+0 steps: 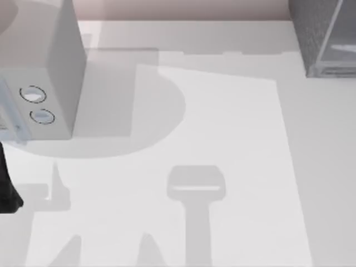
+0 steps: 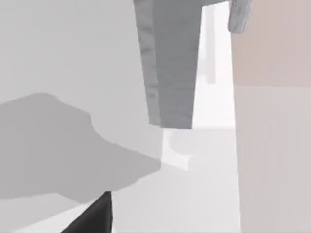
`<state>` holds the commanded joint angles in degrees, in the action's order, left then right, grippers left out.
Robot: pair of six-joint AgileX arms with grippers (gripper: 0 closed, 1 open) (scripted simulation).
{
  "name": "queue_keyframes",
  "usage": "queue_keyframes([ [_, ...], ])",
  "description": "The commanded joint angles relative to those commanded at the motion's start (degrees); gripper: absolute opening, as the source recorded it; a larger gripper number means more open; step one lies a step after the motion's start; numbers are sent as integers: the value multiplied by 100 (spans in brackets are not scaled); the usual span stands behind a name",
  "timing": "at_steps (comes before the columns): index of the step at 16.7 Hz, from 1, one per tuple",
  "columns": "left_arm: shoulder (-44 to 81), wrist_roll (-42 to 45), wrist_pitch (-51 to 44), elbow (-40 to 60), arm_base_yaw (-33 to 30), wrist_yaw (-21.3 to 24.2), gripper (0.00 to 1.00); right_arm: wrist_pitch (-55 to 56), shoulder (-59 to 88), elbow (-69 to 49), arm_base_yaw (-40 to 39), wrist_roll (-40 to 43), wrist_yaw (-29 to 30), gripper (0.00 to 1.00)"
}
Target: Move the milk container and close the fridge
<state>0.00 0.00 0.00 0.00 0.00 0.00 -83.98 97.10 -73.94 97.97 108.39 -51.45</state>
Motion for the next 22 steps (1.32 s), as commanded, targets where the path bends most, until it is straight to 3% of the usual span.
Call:
queue_keyframes([
  [4,0,0,0,0,0,0,100,163,608,-151,575,584,-325,100],
  [12,0,0,0,0,0,0,100,348,510,-214,382,431,-218,100],
  [17,0,0,0,0,0,0,100,1754,448,-285,-836,-749,17,100],
  [22,0,0,0,0,0,0,100,3389,569,-160,-1811,-3086,216,100],
])
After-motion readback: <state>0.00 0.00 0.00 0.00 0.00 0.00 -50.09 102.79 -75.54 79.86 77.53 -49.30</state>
